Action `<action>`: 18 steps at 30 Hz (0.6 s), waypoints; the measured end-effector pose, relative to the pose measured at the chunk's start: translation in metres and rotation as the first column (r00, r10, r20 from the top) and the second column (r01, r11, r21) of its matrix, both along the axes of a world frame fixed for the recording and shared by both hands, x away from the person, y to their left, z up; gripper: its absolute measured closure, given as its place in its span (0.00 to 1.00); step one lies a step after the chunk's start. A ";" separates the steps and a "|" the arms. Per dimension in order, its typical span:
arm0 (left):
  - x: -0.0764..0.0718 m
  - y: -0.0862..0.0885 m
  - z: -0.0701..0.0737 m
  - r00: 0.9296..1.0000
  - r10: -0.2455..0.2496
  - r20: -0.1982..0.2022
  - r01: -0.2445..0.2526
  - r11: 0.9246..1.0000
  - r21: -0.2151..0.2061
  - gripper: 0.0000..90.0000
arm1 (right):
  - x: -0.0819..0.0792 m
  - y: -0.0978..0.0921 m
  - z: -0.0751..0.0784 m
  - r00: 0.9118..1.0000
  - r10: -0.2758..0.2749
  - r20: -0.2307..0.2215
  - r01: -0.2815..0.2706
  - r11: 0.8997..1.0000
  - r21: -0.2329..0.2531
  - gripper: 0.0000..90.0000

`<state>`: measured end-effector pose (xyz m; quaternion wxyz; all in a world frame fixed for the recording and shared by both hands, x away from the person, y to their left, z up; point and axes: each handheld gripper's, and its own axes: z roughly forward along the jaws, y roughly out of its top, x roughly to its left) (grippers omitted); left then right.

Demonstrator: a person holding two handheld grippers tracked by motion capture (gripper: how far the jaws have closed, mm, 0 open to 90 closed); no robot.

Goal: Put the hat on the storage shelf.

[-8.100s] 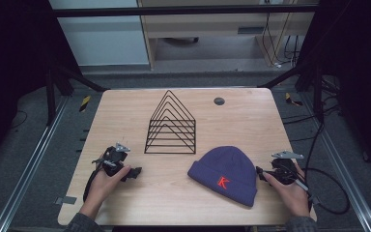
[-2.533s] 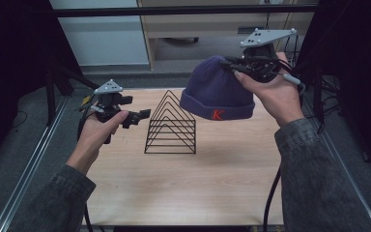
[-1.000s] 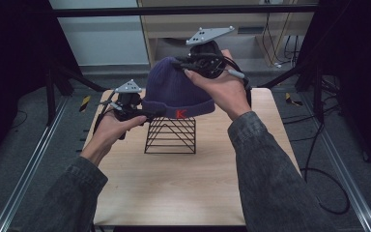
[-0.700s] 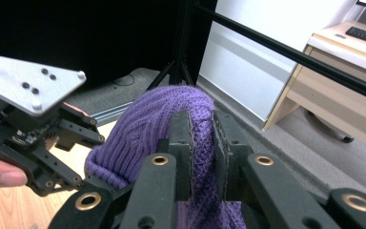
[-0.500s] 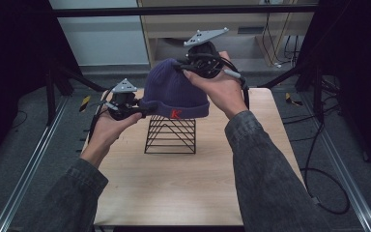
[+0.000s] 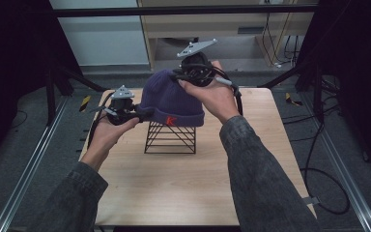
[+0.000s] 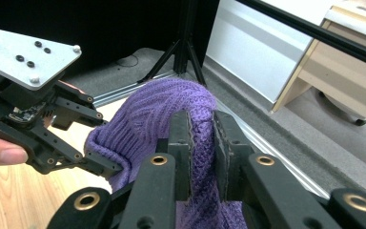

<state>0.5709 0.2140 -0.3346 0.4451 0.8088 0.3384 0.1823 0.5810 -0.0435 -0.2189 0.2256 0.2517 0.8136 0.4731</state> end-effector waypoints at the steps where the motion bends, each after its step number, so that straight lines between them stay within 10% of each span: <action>1: 0.000 0.000 -0.002 1.000 -0.001 -0.003 0.001 1.000 -0.001 0.63 | 0.000 0.001 -0.002 1.000 0.002 -0.002 -0.002 1.000 0.000 0.88; 18: -0.004 0.005 -0.031 0.997 0.005 -0.076 -0.003 1.000 0.021 0.58 | -0.009 0.015 -0.022 0.999 0.026 -0.043 -0.028 0.999 -0.041 0.88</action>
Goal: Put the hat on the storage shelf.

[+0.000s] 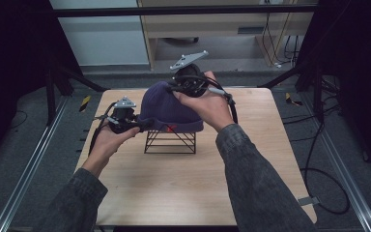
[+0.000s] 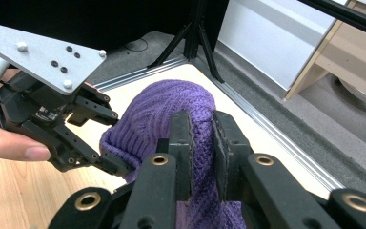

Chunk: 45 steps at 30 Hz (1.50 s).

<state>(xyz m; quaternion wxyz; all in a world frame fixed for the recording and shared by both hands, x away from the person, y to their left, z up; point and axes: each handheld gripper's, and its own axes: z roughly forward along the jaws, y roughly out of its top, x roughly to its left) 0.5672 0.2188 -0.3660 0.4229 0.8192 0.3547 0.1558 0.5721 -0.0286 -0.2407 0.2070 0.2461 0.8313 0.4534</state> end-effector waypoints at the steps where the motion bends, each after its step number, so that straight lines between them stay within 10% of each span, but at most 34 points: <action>1: 0.000 0.001 -0.001 1.000 -0.002 -0.005 0.002 1.000 -0.002 0.57 | 0.000 0.001 0.000 1.000 0.001 -0.003 -0.001 1.000 -0.004 0.88; 12: -0.012 0.017 -0.004 1.000 0.001 0.016 0.000 0.998 -0.064 0.50 | -0.002 0.009 -0.007 1.000 0.010 -0.012 -0.010 1.000 -0.009 0.88; 21: -0.012 0.017 -0.008 1.000 0.014 0.007 -0.014 1.000 0.007 0.73 | 0.001 0.008 -0.019 0.999 0.007 -0.035 -0.008 1.000 -0.013 0.88; 45: -0.011 0.020 -0.029 0.999 0.034 -0.023 -0.033 0.999 0.043 0.74 | 0.004 0.007 -0.044 0.995 0.016 -0.095 -0.021 0.999 -0.046 0.88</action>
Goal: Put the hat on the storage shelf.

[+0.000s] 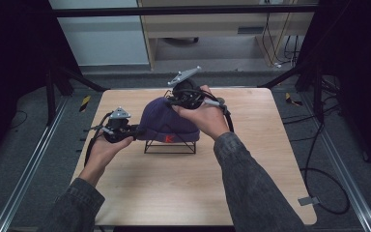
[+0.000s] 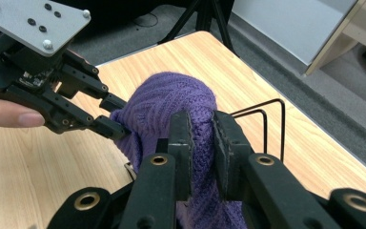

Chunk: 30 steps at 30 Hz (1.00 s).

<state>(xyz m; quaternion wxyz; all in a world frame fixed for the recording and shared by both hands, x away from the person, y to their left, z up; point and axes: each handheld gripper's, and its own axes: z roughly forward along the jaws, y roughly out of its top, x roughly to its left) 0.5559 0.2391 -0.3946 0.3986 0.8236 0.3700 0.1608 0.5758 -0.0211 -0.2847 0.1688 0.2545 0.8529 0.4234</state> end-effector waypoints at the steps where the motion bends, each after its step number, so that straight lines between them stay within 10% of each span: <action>1: 0.000 0.000 -0.001 1.000 -0.002 0.000 0.002 1.000 0.004 0.74 | 0.000 0.000 -0.001 1.000 0.002 0.001 -0.002 1.000 0.000 0.88; 30: -0.001 0.003 -0.025 0.999 -0.012 -0.040 0.014 0.998 0.056 0.74 | 0.000 0.007 -0.027 0.998 0.027 -0.054 -0.030 0.999 -0.043 0.88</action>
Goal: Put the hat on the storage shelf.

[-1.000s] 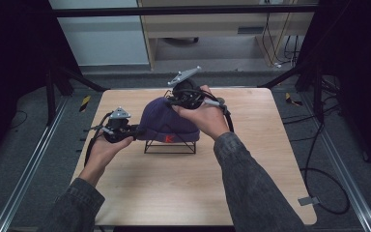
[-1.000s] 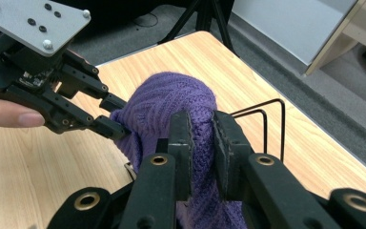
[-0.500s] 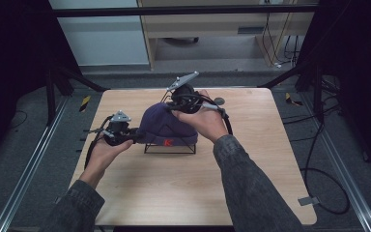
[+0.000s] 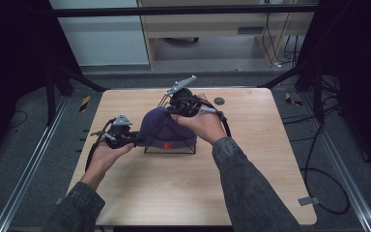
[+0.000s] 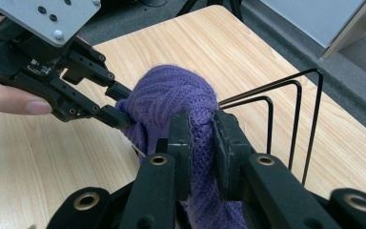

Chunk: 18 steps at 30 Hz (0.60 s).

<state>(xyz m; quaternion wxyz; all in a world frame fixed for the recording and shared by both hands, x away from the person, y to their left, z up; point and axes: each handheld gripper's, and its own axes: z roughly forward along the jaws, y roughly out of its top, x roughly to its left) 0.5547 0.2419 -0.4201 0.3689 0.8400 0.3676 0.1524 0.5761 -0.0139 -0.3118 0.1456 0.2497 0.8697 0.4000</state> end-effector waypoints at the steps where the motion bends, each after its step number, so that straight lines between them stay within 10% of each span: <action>1: 0.000 0.000 0.000 1.000 0.001 0.000 -0.001 1.000 0.001 0.74 | 0.000 0.000 0.000 1.000 -0.001 -0.003 0.001 1.000 0.000 0.88; 18: -0.001 0.001 -0.010 1.000 0.001 -0.016 -0.001 1.000 -0.001 0.74 | -0.001 0.003 -0.007 1.000 0.008 -0.016 -0.008 1.000 -0.009 0.87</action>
